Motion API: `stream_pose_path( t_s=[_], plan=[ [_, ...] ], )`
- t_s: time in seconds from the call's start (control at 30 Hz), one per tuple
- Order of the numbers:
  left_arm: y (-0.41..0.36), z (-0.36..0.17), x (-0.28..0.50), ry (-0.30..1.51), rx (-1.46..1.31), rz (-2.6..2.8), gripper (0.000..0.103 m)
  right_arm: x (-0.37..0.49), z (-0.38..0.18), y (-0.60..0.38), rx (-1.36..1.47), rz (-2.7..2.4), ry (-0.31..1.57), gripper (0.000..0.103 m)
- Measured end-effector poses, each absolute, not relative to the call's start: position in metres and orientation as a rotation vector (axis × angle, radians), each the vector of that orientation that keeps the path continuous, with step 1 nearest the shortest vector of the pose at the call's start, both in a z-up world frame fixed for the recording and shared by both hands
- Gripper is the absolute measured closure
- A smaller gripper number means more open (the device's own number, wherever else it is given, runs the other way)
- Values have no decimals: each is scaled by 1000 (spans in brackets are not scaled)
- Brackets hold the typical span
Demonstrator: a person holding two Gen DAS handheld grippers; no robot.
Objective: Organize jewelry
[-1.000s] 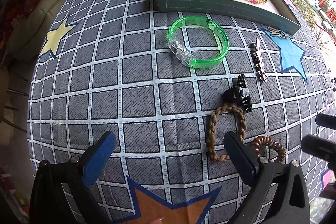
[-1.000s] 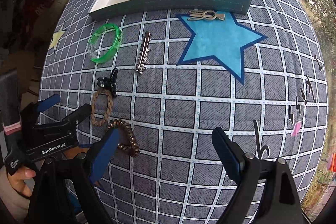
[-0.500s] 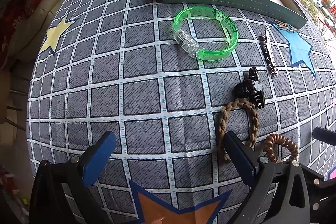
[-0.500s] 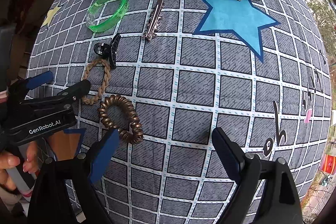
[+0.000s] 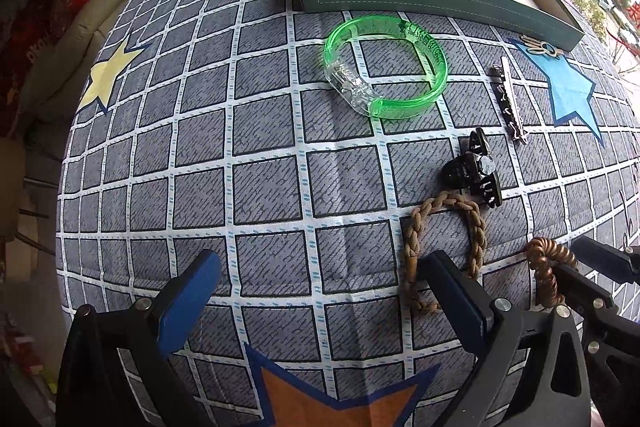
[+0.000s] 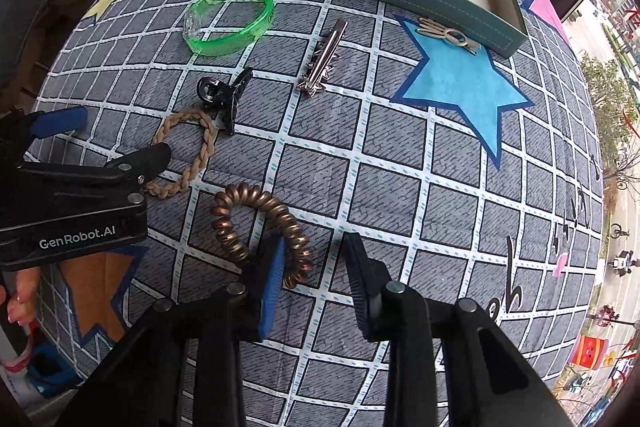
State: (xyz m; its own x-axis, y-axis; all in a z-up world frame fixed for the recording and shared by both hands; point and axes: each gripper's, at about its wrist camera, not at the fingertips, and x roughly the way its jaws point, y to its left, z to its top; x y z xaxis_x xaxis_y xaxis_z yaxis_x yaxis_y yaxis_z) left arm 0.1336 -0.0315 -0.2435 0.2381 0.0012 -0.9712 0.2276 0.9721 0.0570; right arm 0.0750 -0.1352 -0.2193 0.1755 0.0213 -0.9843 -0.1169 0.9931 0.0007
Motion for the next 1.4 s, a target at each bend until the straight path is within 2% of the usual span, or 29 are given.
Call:
stream_pose_path(
  t_s=[0.03, 0.13, 0.27, 0.3, 0.37, 0.4, 0.43, 0.47, 0.53, 0.97, 1.4],
  plan=[
    [-34, -242, 133, 1321, 189, -175, 0, 76, -219, -134, -78, 97, 1391, 77],
    [-47, -236, 127, 1312, 190, -224, 17, 77, -220, -132, -69, 95, 1389, 83],
    [-64, -230, 118, 1300, 224, -282, 41, 72, -218, -147, -74, 102, 1386, 85],
    [-68, -229, 117, 1299, 227, -292, 43, 73, -218, -149, -76, 104, 1386, 86],
    [-74, -228, 116, 1299, 221, -318, 57, 71, -217, -155, -73, 104, 1387, 86],
    [-80, -227, 115, 1297, 223, -326, 59, 70, -217, -157, -71, 102, 1387, 86],
    [-85, -226, 113, 1293, 230, -335, 67, 70, -216, -158, -70, 101, 1388, 86],
    [-89, -225, 112, 1289, 237, -344, 85, 69, -217, -154, -70, 100, 1388, 86],
    [-100, -224, 110, 1290, 240, -347, 85, 69, -216, -154, -68, 104, 1388, 90],
    [-98, -201, 116, 1287, 124, -356, 85, 79, -198, -181, 94, 145, 1362, 91],
    [-50, -179, 133, 1238, 44, -361, 85, 87, -169, -209, 227, 160, 1309, 91]
  ],
)
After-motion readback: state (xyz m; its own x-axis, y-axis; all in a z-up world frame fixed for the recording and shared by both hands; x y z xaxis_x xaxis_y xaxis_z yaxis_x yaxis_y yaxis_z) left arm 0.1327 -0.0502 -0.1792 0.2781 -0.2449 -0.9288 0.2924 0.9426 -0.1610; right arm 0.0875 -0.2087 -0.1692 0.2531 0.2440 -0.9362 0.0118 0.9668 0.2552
